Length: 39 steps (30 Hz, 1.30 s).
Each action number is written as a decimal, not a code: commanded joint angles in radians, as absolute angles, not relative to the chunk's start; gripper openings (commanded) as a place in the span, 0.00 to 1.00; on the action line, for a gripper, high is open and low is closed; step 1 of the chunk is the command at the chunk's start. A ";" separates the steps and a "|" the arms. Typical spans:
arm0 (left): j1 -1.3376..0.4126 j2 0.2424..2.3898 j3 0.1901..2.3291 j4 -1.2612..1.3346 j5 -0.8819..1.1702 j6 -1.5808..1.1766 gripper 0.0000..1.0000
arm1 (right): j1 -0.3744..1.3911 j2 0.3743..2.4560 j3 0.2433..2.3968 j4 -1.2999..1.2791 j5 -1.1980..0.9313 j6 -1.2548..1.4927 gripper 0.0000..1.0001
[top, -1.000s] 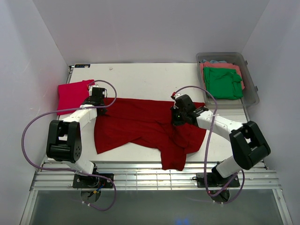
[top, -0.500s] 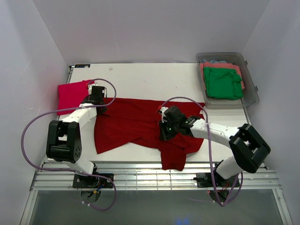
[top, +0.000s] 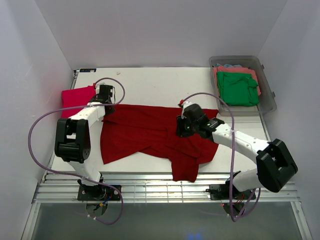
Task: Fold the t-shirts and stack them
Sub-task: Fold the tshirt
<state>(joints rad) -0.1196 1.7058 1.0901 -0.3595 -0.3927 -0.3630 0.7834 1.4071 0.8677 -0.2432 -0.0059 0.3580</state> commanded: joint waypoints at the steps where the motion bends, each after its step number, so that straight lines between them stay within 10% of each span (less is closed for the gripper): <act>1: -0.098 1.739 1.173 -0.365 -0.404 -0.360 0.22 | 0.608 1.355 0.873 -0.276 0.069 0.321 0.33; 8: -0.091 1.842 1.246 -0.380 -0.385 -0.364 0.18 | 0.405 1.463 0.910 -0.252 0.092 0.219 0.15; 39: -0.002 2.013 1.215 -0.413 -0.330 -0.410 0.12 | 0.239 1.862 1.057 -0.287 0.180 0.173 0.12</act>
<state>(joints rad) -0.0566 1.9324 1.2343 -0.3534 -0.3458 -0.4023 0.2550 1.7657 1.0286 -0.2214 0.1650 0.1734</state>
